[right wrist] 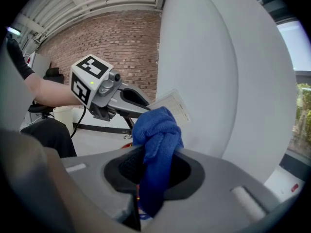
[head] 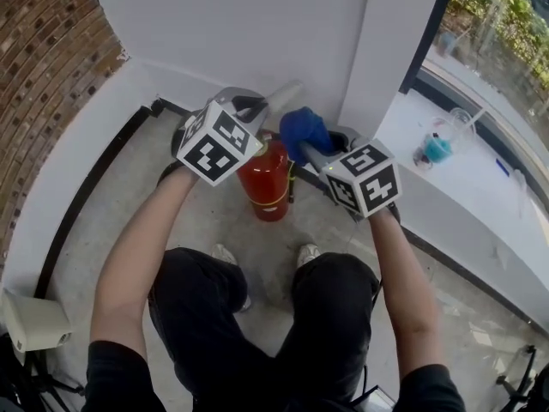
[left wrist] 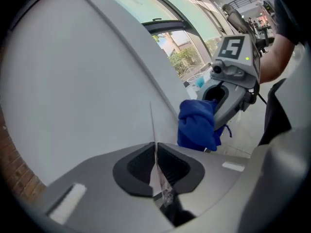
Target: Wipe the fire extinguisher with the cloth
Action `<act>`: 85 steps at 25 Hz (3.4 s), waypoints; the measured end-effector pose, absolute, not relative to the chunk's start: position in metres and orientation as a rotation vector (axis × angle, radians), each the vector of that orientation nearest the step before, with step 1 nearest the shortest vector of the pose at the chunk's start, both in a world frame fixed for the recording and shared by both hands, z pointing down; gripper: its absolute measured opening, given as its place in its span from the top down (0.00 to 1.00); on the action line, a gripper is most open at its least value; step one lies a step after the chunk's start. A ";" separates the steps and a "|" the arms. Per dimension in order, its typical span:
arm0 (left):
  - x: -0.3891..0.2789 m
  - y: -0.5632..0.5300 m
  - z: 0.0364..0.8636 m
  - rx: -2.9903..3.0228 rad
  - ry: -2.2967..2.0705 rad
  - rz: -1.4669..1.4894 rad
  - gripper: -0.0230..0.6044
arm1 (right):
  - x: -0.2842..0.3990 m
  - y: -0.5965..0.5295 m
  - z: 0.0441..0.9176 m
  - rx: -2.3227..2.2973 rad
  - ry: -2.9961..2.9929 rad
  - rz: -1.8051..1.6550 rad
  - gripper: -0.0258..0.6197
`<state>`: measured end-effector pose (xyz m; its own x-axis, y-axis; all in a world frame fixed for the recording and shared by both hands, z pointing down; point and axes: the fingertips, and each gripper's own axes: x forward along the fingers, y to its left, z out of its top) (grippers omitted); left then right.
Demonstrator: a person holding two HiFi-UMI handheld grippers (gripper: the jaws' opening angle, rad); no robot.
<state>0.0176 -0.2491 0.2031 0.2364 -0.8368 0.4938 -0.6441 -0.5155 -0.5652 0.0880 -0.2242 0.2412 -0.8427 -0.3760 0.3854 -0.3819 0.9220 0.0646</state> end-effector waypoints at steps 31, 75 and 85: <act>-0.026 -0.247 0.213 -2.516 1.357 -0.805 0.83 | -0.023 -0.273 0.188 0.520 -2.756 -0.302 0.83; -0.023 -0.225 0.228 -2.558 1.314 -0.885 0.48 | -0.050 -0.277 0.188 0.361 -2.587 -0.598 0.84; -0.045 -0.212 0.223 -2.578 1.485 -0.858 0.48 | 0.009 -0.232 0.216 0.393 -2.559 -0.441 0.84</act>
<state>-0.0448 -0.2116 0.2229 0.3867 -0.8108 0.4394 -0.7858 -0.5391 -0.3032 0.0094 -0.2317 0.2160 -0.8282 -0.3554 0.4333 -0.1900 0.9055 0.3795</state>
